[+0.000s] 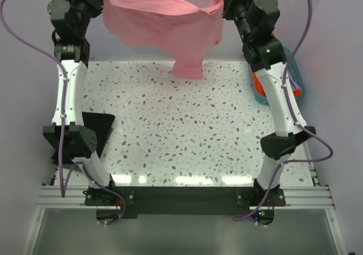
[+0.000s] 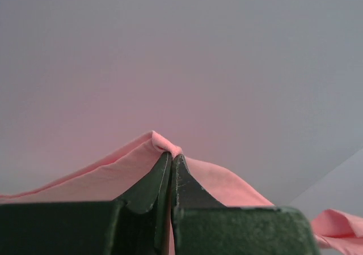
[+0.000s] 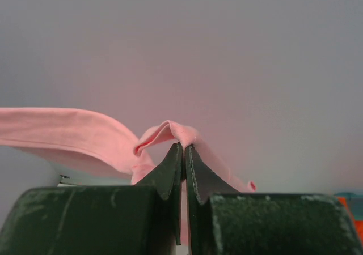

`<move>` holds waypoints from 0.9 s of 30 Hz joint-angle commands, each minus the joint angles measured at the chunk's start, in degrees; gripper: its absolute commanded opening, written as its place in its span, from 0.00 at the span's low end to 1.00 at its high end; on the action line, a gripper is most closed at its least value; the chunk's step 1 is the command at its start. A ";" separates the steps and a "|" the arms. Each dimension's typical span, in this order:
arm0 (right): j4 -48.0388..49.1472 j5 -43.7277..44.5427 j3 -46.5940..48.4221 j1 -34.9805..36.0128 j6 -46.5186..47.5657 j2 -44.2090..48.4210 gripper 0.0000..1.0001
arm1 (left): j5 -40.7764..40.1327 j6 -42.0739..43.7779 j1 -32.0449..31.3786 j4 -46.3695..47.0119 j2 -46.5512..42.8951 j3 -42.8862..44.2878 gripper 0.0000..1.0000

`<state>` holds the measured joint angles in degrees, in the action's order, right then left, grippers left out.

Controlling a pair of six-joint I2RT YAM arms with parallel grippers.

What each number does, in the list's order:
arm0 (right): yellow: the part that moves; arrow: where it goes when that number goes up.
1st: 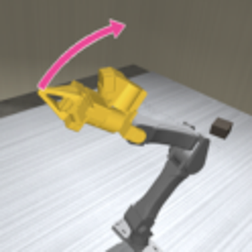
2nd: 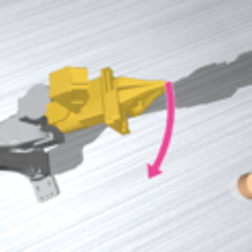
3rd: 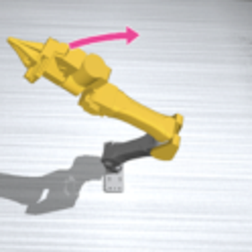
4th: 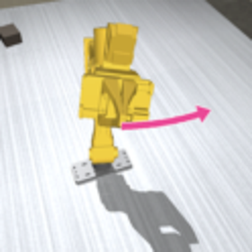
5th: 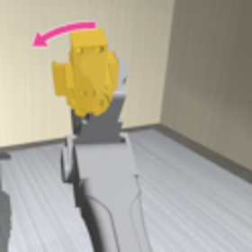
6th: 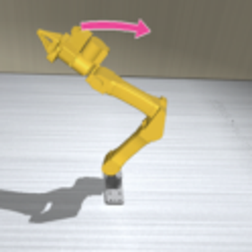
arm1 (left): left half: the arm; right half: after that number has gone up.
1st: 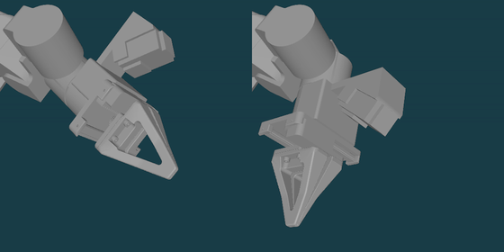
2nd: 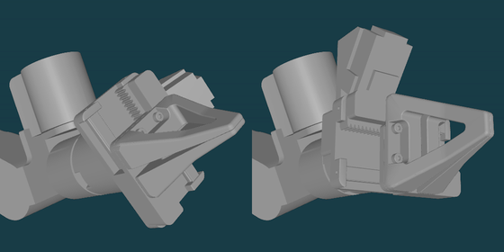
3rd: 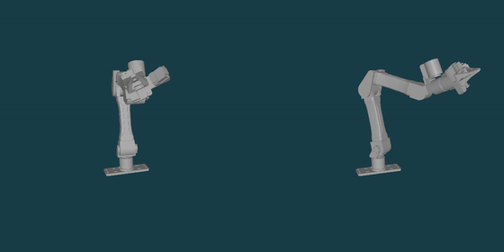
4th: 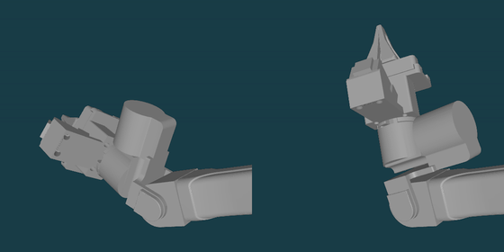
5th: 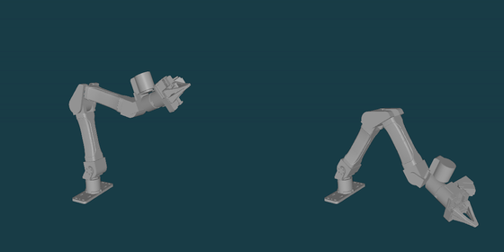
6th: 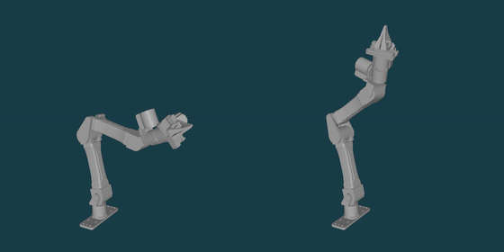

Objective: Fold and stack the t-shirts
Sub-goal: Flatten the tshirt out

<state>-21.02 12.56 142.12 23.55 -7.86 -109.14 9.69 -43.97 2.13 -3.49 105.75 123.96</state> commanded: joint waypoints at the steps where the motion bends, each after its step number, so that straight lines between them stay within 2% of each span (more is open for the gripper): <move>1: 6.69 1.68 -8.48 -0.08 2.14 7.96 0.00 | 2.88 -1.21 2.26 5.15 -6.93 -9.55 0.00; 3: 5.38 2.82 -13.60 -0.17 1.18 10.17 0.00 | 2.70 -1.47 2.53 6.82 -10.03 -16.61 0.00; 4: 5.02 3.26 -19.98 -0.17 0.57 11.48 0.00 | 2.53 -1.74 2.61 7.09 -11.52 -23.78 0.00; 6: 4.67 4.31 -27.83 -0.08 -1.62 16.31 0.00 | 2.09 -2.70 2.70 7.70 -16.27 -31.46 0.00; 7: 4.32 4.41 -36.39 -0.08 -2.68 18.07 0.00 | 2.00 -3.84 2.62 7.97 -19.33 -39.42 0.00; 9: 4.32 4.67 -45.92 -0.17 -6.53 24.13 0.00 | 1.47 -5.51 2.62 8.06 -22.16 -47.98 0.00; 10: 4.84 4.41 -55.72 -0.17 -8.04 26.33 0.00 | 1.29 -6.56 2.62 7.80 -24.52 -56.20 0.00; 12: 6.07 4.32 -65.61 -0.17 -12.33 32.11 0.00 | 1.03 -8.50 2.62 7.44 -26.47 -64.24 0.00; 13: 6.34 3.97 -74.62 -0.17 -13.75 33.54 0.00 | 0.59 -9.20 2.62 7.44 -27.61 -71.24 0.00; 15: 7.39 2.66 -82.67 -0.17 -17.52 36.79 0.00 | 0.15 -9.56 2.62 7.79 -28.50 -80.40 0.00; 18: 9.67 -0.60 -98.21 -0.17 -22.36 38.47 0.00 | -1.60 -9.74 2.70 8.32 -28.68 -88.86 0.00; 24: 11.88 -4.47 -112.83 -0.17 -28.61 41.81 0.02 | -3.71 -9.74 2.70 7.71 -32.70 -97.84 0.00; 25: 11.61 -4.73 -113.90 -0.08 -29.23 44.25 0.07 | -4.24 -9.74 2.70 6.31 -33.85 -98.55 0.00; 26: 11.09 -5.08 -114.69 -0.17 -29.75 46.02 0.20 | -4.77 -9.56 2.62 5.60 -35.08 -99.26 0.00; 27: 9.43 -5.52 -115.57 -0.17 -30.19 47.69 0.27 | -5.55 -9.47 2.70 4.81 -37.44 -100.22 0.00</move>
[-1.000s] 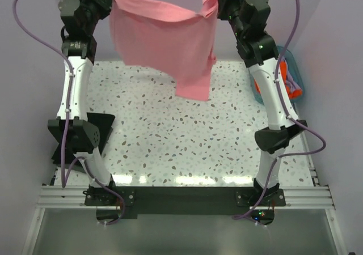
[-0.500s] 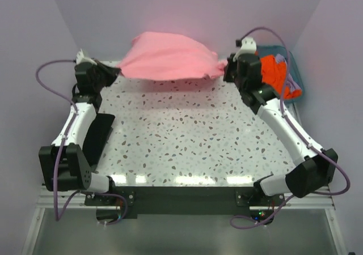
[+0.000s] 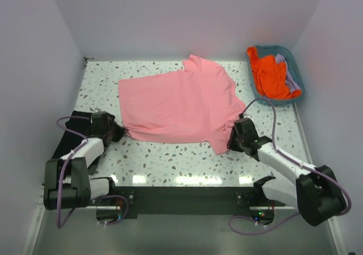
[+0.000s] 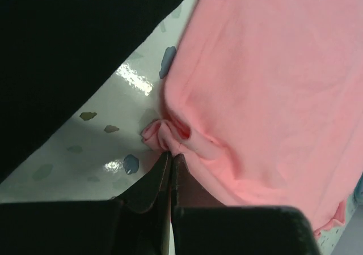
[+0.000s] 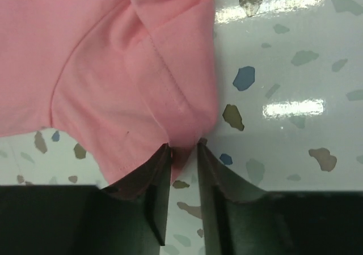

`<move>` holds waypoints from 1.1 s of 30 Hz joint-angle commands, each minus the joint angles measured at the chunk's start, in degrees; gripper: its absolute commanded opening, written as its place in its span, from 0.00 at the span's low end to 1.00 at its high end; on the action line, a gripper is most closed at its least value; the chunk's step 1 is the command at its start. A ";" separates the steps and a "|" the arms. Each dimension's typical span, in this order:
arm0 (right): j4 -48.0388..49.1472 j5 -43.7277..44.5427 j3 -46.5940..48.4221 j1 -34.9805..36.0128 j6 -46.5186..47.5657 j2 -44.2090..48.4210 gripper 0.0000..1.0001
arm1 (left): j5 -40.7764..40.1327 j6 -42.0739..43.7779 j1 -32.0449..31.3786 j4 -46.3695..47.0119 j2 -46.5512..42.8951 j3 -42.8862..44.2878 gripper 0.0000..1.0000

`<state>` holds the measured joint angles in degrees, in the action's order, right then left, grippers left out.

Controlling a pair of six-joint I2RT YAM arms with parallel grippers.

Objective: Fold and stack the t-shirts
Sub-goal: Flatten the tshirt out

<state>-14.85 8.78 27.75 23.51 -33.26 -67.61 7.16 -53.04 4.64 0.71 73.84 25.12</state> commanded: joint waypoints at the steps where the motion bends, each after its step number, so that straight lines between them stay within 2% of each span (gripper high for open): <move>1: 2.03 -1.92 -1.20 -0.04 -4.98 9.83 0.33 | -3.38 -0.23 0.19 -0.61 -6.60 -1.74 0.01; 3: -2.17 -1.75 -0.77 -0.04 -5.50 13.37 0.48 | -4.17 0.12 0.19 -3.69 -8.71 -1.92 0.09; 6: -7.54 2.88 2.56 -0.13 -5.33 19.70 0.60 | -5.57 0.39 0.10 -7.20 -13.62 -1.66 0.24; 8: -8.26 5.10 3.97 -0.04 -3.85 20.51 0.61 | -6.71 0.30 0.19 -10.11 -15.74 -1.40 0.31; 9: -7.83 6.16 4.76 -0.13 -3.05 19.63 0.61 | -6.98 0.21 0.19 -11.07 -16.62 -1.05 0.38; 12: -7.04 5.29 8.54 -0.04 -0.33 11.91 0.57 | -9.79 0.48 0.10 -14.41 -19.35 0.09 0.45; 15: -5.02 5.72 13.02 0.22 1.96 2.62 0.50 | -11.11 1.00 0.02 -16.61 -20.67 0.63 0.46; 19: -5.97 7.99 17.33 3.11 2.85 -5.75 0.46 | -12.33 0.92 -1.56 -17.76 -21.20 -0.42 0.45; 21: -6.67 12.21 17.95 7.66 2.15 -7.09 0.46 | -14.18 0.57 -2.70 -18.37 -21.20 -0.78 0.45; 24: -6.86 15.74 17.17 10.93 0.83 -8.32 0.46 | -16.55 -0.83 -5.25 -19.25 -21.29 -1.57 0.44; 29: -6.77 17.24 16.81 12.00 0.38 -12.70 0.45 | -18.84 -2.34 -9.65 -19.17 -20.50 -1.92 0.44; 33: -7.82 18.38 15.94 12.44 -0.32 -14.30 0.45 | -20.25 -2.42 -10.09 -20.57 -20.05 -1.75 0.44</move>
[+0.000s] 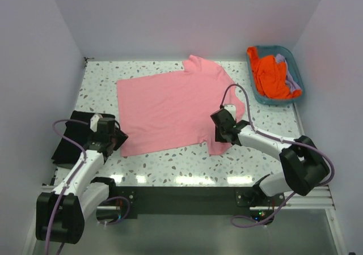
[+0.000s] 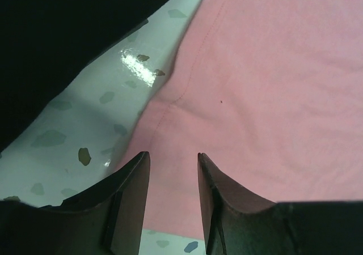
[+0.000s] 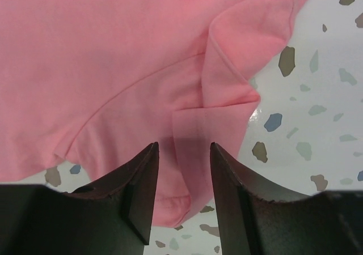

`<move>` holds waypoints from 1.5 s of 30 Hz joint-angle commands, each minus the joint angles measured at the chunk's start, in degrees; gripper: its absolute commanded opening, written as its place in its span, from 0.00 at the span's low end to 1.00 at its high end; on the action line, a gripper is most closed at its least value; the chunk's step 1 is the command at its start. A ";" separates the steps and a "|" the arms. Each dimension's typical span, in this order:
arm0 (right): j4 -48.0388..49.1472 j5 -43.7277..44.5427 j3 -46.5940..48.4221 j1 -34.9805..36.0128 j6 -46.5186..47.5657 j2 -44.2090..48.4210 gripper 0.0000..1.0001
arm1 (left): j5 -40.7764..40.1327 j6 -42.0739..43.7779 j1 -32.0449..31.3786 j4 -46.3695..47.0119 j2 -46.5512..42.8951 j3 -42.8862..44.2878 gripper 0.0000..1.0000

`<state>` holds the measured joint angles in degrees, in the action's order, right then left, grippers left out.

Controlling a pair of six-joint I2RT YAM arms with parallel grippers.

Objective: Fold and stack the t-shirts
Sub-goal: Flatten the tshirt out

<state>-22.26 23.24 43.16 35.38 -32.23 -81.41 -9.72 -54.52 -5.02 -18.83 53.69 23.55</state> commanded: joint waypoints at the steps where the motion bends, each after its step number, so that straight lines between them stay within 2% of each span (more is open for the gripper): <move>1: -0.24 4.00 0.26 0.57 -1.35 -0.25 0.45 | -3.73 -1.02 -0.52 -1.47 0.01 -0.08 0.44; 3: 0.11 3.74 -0.87 0.66 -1.61 0.54 0.45 | -5.22 -1.02 -0.52 -2.96 -0.43 -0.08 0.44; 5: 0.20 3.48 -1.41 0.57 -1.96 0.90 0.40 | -6.63 -1.37 -0.52 -4.37 -0.69 0.26 0.45; 8: -0.76 3.65 -2.20 0.66 -2.93 1.86 0.24 | -8.56 -1.73 -0.61 -7.27 -1.04 0.53 0.45; 10: -1.38 4.00 -2.90 0.66 -3.45 3.62 0.18 | -8.92 -2.78 -0.61 -9.11 -1.57 0.27 0.45; 11: -2.34 4.18 -3.25 0.57 -3.89 4.23 0.11 | -8.92 -3.22 -0.78 -9.55 -2.18 -0.43 0.45; 16: -5.24 5.06 -4.83 0.66 -5.82 11.86 0.00 | -9.36 -4.98 -1.31 -11.40 -3.07 -1.31 0.45; 26: -11.66 5.58 -8.61 0.57 -12.06 25.66 0.00 | -9.36 -7.96 -3.59 -16.06 -7.20 -2.37 0.41; 36: -18.78 6.02 -11.69 0.57 -19.53 41.05 0.00 | -10.24 -9.81 -5.62 -16.68 -4.65 -3.60 0.40; 42: -18.87 4.71 -12.92 0.57 -20.59 43.44 0.00 | -9.54 -9.55 -5.71 -12.03 -3.16 -5.71 0.39; 44: -18.87 4.01 -13.19 0.57 -20.68 43.44 0.00 | -8.75 -8.85 -5.71 -10.10 -1.93 -6.15 0.35; 45: -18.96 4.00 -13.10 0.57 -20.68 43.44 0.06 | -8.74 -8.50 -5.71 -9.56 -1.66 -6.24 0.34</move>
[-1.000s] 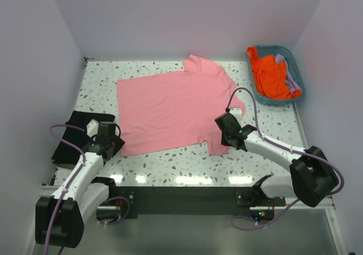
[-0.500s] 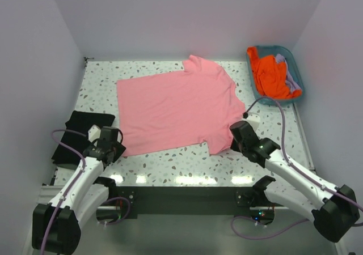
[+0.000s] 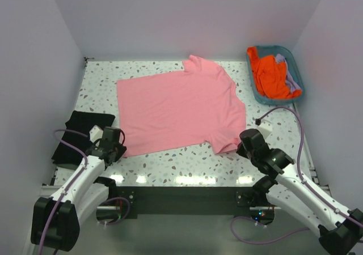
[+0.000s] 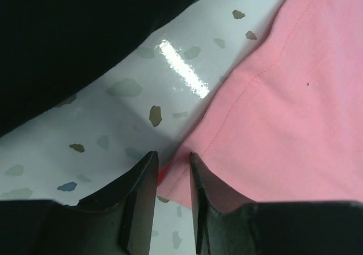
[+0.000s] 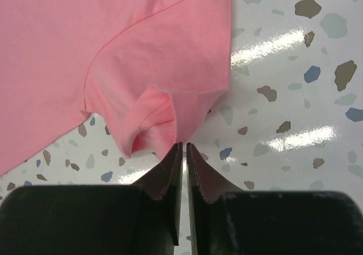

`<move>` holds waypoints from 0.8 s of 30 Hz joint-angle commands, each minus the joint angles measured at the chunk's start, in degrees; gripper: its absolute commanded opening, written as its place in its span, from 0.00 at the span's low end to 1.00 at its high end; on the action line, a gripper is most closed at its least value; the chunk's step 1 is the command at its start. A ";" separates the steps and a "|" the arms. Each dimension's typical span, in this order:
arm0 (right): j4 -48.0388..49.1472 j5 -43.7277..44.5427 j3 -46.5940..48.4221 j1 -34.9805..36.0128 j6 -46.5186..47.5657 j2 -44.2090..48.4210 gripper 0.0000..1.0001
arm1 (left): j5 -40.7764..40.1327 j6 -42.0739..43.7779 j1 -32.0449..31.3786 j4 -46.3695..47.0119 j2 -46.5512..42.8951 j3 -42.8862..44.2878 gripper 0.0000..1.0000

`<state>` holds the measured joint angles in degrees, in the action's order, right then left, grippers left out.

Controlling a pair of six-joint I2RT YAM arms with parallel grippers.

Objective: Fold and stack the t-shirts
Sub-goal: Flatten the tshirt out

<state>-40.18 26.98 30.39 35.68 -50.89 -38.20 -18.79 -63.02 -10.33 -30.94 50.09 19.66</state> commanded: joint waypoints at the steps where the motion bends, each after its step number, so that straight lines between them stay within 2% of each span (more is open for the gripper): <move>1: -1.12 0.35 -0.25 0.27 -1.93 0.23 0.12 | 0.33 0.09 -0.40 2.72 2.12 -2.35 0.33; 3: -1.47 1.05 0.19 0.35 -1.75 0.23 0.23 | 0.42 0.27 -0.40 2.99 2.39 -2.34 0.30; 4: -1.56 1.14 0.45 0.35 -1.32 0.14 0.34 | 0.50 0.27 -0.40 2.99 2.30 -2.35 0.27; 6: -2.00 2.10 1.25 0.27 -1.14 -0.56 0.44 | 0.42 0.36 -0.40 3.08 2.03 -2.35 0.18; 7: -2.26 2.46 1.60 0.35 -1.14 -0.83 0.53 | 0.50 0.36 -0.40 3.16 1.77 -2.35 0.16; 9: -2.27 4.03 1.86 0.27 -1.22 -2.05 0.58 | 0.42 0.53 -0.40 3.08 1.60 -2.26 0.09; 12: -1.57 6.41 2.30 0.35 -0.53 -4.42 0.59 | 0.42 0.71 -0.40 2.81 1.33 -1.73 0.00; 18: 2.30 4.49 1.96 0.35 -0.96 -12.06 0.54 | -0.55 1.06 -0.40 1.76 0.80 -0.94 0.00; 24: 6.87 3.52 -1.12 0.27 -2.36 -15.24 0.51 | -0.73 1.59 -0.39 1.41 0.10 0.29 0.00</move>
<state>-37.58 29.61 30.13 35.70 -51.46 -52.56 -18.65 -62.39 -10.33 -28.01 50.61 19.00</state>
